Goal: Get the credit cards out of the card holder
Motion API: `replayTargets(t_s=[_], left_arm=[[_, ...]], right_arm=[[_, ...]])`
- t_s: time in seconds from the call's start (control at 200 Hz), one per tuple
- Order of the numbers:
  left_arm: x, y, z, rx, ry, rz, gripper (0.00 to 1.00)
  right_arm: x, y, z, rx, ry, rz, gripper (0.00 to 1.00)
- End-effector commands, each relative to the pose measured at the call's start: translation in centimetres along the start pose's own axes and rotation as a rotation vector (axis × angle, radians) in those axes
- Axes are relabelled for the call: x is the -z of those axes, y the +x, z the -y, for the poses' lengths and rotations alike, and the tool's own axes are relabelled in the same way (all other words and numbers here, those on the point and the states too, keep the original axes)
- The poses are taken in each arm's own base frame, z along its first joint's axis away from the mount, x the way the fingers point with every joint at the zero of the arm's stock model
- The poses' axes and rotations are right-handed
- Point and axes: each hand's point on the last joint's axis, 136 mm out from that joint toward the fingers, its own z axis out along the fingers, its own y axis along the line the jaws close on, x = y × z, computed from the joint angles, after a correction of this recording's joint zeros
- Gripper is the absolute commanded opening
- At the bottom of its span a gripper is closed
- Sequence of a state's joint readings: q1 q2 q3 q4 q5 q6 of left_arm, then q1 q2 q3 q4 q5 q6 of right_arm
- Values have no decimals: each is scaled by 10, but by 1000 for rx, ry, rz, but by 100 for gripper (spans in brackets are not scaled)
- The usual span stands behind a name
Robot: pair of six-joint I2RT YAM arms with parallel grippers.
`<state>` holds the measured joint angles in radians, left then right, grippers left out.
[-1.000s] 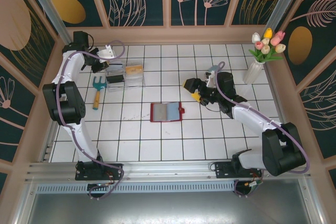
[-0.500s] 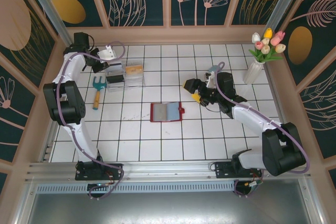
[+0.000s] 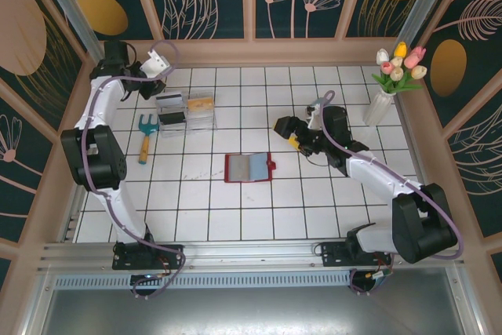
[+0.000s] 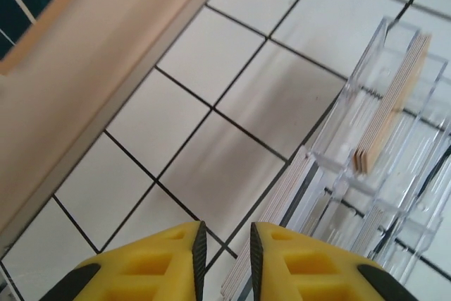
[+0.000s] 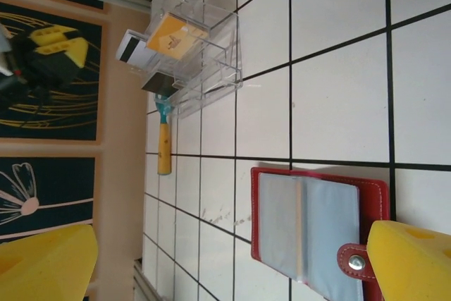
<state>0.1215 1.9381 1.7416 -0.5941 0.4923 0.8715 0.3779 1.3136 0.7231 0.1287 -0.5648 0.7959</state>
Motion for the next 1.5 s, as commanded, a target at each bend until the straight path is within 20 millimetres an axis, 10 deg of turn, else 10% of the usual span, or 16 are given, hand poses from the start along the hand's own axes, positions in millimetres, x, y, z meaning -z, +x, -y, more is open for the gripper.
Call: replayTargets(t_s=[0.0, 0.285, 0.686, 0.791, 0.921, 0.966, 1.496], left_arm=[[30, -36, 4, 156, -17, 139, 22], [75, -62, 57, 514, -25, 413, 27], [76, 30, 94, 1170, -170, 243, 42], [75, 34, 105, 1217, -137, 275, 68], [78, 43, 109, 1282, -159, 232, 73], [80, 44, 110, 1280, -159, 227, 98], [90, 68, 117, 1277, -271, 258, 99]], right_arm=[[0, -3, -6, 58, 30, 24, 99], [-18, 13, -16, 174, 126, 20, 99], [-80, 63, -5, 312, 363, -72, 96], [-94, 77, 4, 350, 444, -104, 94], [-106, 89, 20, 385, 546, -141, 87], [-109, 91, 26, 395, 582, -151, 85], [-127, 118, 82, 483, 781, -330, 84]])
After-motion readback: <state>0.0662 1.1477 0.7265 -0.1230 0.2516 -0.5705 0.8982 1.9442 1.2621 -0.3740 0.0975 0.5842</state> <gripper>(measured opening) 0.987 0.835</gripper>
